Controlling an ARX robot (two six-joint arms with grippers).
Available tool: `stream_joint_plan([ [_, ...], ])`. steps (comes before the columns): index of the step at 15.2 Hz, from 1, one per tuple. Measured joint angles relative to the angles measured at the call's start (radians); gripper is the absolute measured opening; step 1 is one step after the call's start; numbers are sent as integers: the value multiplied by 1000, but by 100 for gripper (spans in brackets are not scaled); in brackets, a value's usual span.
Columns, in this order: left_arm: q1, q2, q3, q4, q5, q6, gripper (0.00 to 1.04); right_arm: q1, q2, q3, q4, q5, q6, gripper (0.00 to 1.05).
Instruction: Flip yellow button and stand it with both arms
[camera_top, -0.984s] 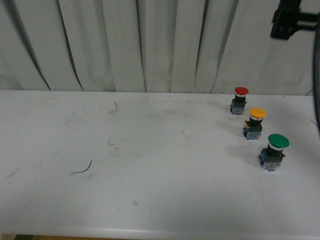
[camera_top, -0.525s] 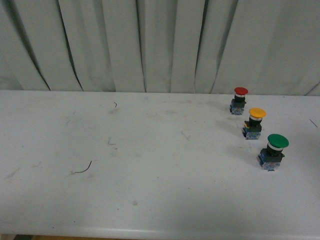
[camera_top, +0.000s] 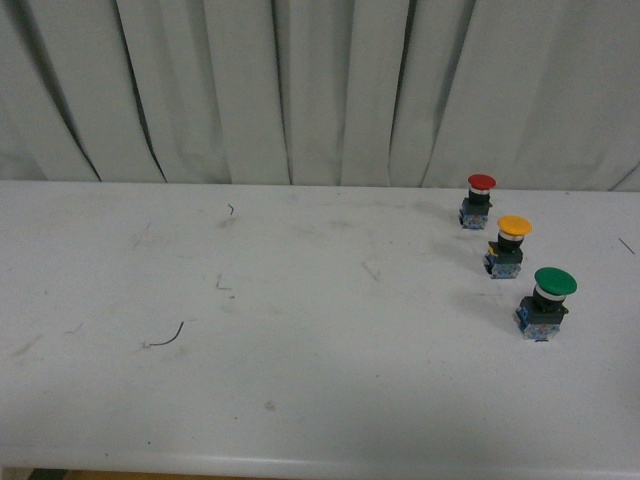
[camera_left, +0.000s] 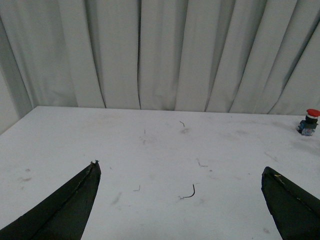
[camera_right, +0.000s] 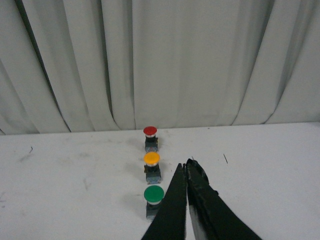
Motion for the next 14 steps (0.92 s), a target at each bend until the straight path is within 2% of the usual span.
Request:
stream_joint_plan([
  [1,0,0,0,0,0,0,98,-16,-24,-36,1,-18,-4,2],
  [3,0,0,0,0,0,0,98,-45,-81,-88,-3,-54,-3,2],
  [4,0,0,0,0,0,0,98,-75,-114,-107,-8,-92,-3,2],
  [5,0,0,0,0,0,0,98,-145,-144,-129,-19,-151,-4,2],
  [6,0,0,0,0,-1,0,98,-163,-163,-144,-30,-148,-3,2],
  [14,0,0,0,0,0,0,98,-154,-349,-219,-136,-163,-4,2],
])
